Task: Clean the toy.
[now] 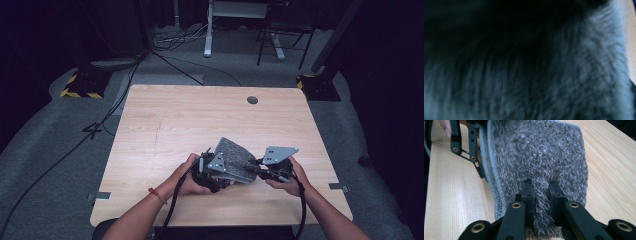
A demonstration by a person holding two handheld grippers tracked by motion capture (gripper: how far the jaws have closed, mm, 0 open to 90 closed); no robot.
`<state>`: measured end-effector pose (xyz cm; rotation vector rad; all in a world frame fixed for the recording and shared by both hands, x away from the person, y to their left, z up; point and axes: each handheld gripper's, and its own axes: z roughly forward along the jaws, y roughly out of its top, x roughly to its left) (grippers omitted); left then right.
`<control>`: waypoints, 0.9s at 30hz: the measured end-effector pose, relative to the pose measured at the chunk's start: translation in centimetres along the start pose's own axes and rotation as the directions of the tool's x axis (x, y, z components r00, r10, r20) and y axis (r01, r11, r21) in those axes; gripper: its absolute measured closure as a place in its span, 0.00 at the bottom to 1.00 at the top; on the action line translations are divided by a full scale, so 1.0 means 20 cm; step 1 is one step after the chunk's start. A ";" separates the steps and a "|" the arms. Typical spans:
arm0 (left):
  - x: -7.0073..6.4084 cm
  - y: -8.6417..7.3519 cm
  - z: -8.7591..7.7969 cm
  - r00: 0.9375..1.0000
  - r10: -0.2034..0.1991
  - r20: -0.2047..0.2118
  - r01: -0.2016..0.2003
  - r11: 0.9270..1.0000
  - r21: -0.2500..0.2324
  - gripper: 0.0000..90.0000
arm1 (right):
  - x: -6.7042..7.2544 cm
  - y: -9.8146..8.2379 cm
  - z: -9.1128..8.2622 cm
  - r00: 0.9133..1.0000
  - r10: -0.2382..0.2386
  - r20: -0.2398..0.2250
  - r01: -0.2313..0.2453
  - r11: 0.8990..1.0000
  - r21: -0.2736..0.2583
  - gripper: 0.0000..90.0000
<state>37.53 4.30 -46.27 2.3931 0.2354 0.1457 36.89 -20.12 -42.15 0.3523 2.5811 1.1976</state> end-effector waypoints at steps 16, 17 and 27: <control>0.04 -0.01 -0.08 0.997 -0.011 -0.074 0.010 1.000 -0.015 0.37 | 0.05 0.02 0.00 0.994 -0.111 -0.010 0.112 0.989 0.102 0.86; 0.03 -0.01 -0.07 0.997 -0.012 -0.078 0.011 1.000 -0.011 0.37 | 0.05 0.02 -0.01 0.994 -0.110 -0.013 0.110 0.989 0.095 0.85; -0.01 0.02 -0.04 0.999 0.029 -0.037 -0.030 0.999 -0.014 0.37 | 0.08 0.06 0.02 0.985 -0.170 -0.010 0.170 0.983 0.071 0.70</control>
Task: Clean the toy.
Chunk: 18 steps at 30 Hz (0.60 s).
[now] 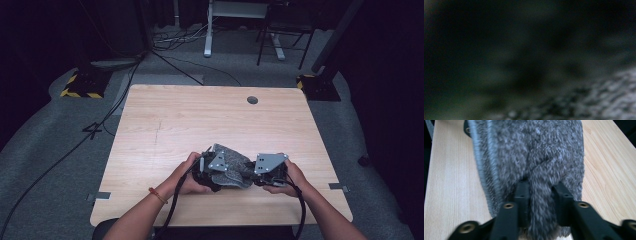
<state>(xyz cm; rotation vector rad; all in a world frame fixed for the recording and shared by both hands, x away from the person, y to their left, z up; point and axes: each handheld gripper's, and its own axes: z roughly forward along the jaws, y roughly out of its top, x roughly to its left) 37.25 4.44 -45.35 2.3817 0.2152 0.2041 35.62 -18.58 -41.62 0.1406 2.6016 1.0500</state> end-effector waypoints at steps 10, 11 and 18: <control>-0.01 0.01 0.00 1.000 0.018 0.018 -0.018 1.000 -0.011 0.37 | -0.06 -0.03 -0.02 0.994 0.056 -0.094 -0.061 0.997 -0.049 0.56; -0.02 0.01 0.00 1.000 0.021 0.020 -0.021 1.000 -0.009 0.37 | -0.07 -0.04 -0.02 0.992 0.064 -0.105 -0.070 0.996 -0.051 0.55; -0.03 0.02 0.02 0.999 0.034 0.025 -0.034 0.999 0.000 0.38 | -0.07 -0.03 -0.05 0.990 0.084 -0.112 -0.095 0.990 -0.105 0.63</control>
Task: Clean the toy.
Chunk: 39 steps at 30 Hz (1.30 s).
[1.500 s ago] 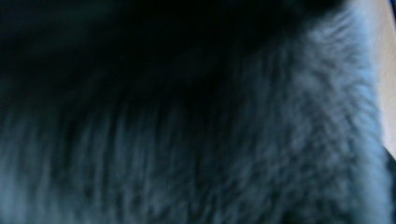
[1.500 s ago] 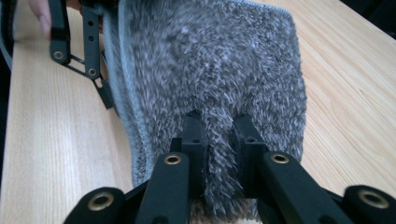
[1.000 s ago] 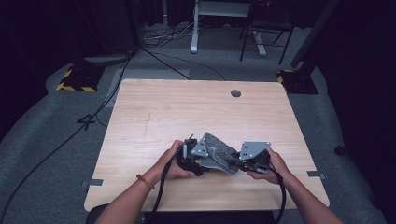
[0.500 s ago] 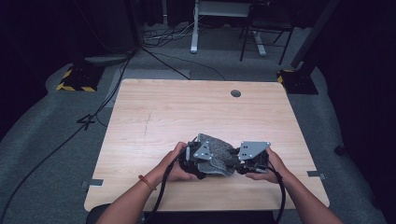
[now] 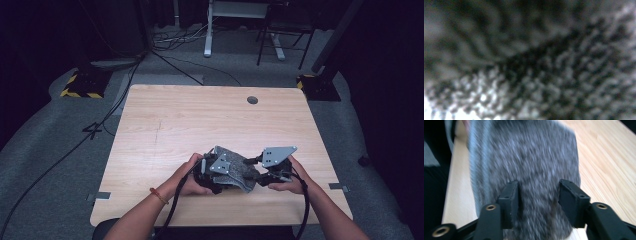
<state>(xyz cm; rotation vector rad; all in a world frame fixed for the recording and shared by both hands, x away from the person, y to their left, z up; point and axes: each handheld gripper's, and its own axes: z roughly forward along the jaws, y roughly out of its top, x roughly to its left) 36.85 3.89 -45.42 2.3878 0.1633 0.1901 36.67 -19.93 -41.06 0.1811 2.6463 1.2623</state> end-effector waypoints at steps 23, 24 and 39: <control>0.03 -0.03 -0.03 0.998 -0.013 -0.054 0.013 1.000 0.015 0.38 | 0.02 -0.04 0.00 1.000 0.013 0.008 -0.014 0.999 0.044 0.92; 0.02 -0.02 -0.01 0.999 -0.008 -0.048 0.009 1.000 0.015 0.38 | 0.03 -0.03 -0.01 1.000 0.018 0.002 -0.018 1.000 0.024 0.92; 0.00 -0.01 -0.02 0.998 0.007 -0.057 -0.005 1.000 0.030 0.38 | 0.03 0.00 0.08 0.994 -0.006 0.110 -0.009 0.991 0.135 0.93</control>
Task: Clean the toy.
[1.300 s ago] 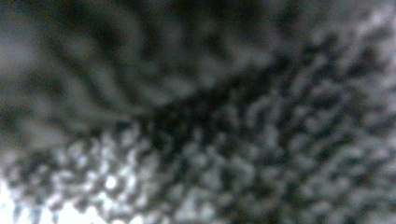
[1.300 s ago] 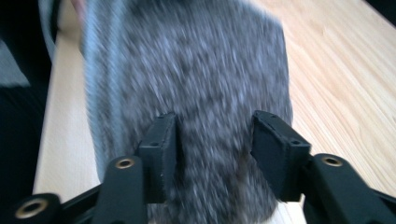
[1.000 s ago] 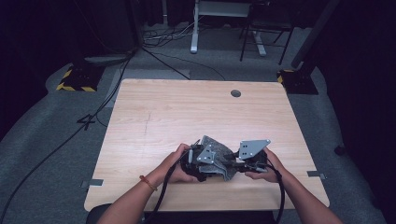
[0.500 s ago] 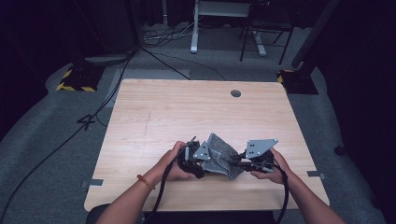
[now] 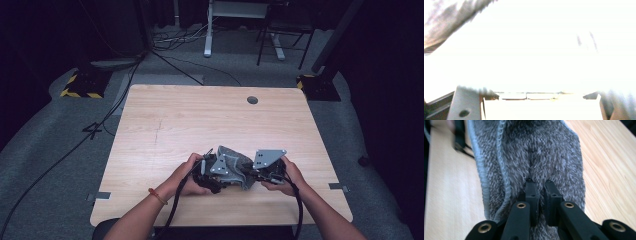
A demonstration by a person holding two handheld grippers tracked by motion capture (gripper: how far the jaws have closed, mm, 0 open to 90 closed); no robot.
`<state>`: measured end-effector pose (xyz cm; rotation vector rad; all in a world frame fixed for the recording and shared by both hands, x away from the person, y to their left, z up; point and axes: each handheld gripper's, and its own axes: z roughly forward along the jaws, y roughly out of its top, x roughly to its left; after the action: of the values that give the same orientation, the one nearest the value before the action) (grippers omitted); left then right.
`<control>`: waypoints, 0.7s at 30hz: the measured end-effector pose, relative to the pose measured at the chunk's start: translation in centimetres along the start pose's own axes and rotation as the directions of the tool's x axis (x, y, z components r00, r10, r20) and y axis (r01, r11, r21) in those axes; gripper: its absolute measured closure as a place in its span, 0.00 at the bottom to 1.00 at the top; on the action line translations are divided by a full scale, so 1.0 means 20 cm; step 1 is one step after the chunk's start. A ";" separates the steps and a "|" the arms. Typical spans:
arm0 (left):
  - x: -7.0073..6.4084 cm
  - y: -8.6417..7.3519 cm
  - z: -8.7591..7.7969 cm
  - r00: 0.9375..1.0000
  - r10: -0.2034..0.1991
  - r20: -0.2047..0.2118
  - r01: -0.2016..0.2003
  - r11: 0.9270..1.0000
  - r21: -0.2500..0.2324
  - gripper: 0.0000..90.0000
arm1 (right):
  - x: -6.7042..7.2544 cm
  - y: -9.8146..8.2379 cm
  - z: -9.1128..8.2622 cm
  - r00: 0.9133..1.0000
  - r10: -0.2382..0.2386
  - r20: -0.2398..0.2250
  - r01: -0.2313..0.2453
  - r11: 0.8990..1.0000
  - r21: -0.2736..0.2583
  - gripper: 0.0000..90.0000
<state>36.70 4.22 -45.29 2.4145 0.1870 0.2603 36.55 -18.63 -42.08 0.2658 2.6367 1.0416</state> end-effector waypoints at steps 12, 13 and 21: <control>-0.01 0.02 0.02 1.000 0.007 0.008 -0.007 1.000 0.008 0.38 | 0.05 0.06 -0.07 0.999 -0.010 -0.032 0.007 0.996 -0.094 0.93; -0.02 0.02 0.03 1.000 0.012 0.013 -0.012 1.000 0.005 0.38 | 0.07 0.07 -0.05 0.999 -0.025 -0.029 0.023 0.996 -0.085 0.93; 0.00 0.00 0.03 1.000 -0.010 -0.018 0.010 1.000 0.020 0.38 | 0.05 0.09 0.00 1.000 0.015 -0.010 -0.016 0.996 -0.088 0.93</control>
<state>36.80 3.81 -45.67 2.4307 0.2105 0.2768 35.81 -17.08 -41.10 0.2632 2.5931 1.1635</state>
